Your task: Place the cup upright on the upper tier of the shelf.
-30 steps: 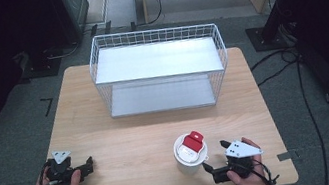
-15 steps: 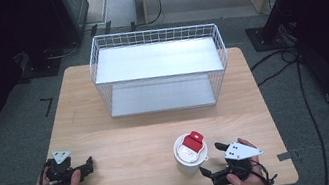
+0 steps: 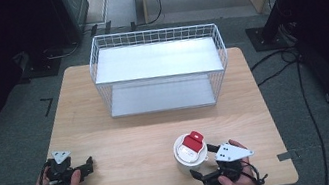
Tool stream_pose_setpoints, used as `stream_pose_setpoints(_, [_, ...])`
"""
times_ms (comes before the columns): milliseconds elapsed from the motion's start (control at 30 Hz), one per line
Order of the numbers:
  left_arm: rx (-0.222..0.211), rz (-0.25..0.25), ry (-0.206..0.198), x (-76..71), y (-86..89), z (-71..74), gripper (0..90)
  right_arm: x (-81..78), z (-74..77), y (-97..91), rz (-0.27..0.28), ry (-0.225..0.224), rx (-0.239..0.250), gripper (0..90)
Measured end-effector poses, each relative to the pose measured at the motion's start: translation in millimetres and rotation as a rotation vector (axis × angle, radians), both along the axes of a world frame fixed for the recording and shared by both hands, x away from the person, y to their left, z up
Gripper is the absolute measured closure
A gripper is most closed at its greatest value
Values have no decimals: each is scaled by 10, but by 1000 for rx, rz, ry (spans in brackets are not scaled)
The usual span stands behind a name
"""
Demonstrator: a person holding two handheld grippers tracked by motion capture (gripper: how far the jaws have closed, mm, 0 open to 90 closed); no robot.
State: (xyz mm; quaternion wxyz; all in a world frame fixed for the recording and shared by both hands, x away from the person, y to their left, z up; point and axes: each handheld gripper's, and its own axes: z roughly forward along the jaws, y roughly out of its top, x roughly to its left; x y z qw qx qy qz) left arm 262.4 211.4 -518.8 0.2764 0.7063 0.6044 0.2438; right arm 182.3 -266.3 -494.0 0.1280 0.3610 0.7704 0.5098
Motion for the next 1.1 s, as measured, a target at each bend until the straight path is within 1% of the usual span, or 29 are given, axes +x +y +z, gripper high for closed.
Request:
stream_pose_setpoints(133, [0, 0, 0, 0, 0, 0, 0, 5, 21, 72, -4, -17, 13, 51])
stream_pose_setpoints(433, [0, 0, 0, 0, 0, 0, 0, 32, 47, 136, -17, -23, 48, 58])
stream_pose_setpoints(500, [0, 0, 0, 0, 0, 0, 0, 39, 66, 172, -18, -34, 60, 66])
stream_pose_setpoints(633, [0, 0, 0, 0, 0, 0, 0, 39, 100, 240, -29, -71, 39, 66])
stream_pose_setpoints(700, [0, 0, 0, 0, 0, 0, 0, 45, 106, 263, -50, -80, 53, 66])
stream_pose_setpoints(800, [0, 0, 0, 0, 0, 0, 0, 55, 106, 281, -63, -86, 64, 66])
stream_pose_setpoints(900, [0, 0, 0, 0, 0, 0, 0, 65, 107, 304, -69, -99, 58, 66])
stream_pose_setpoints(1100, [0, 0, 0, 0, 0, 0, 0, 102, 116, 344, -78, -103, 65, 69])
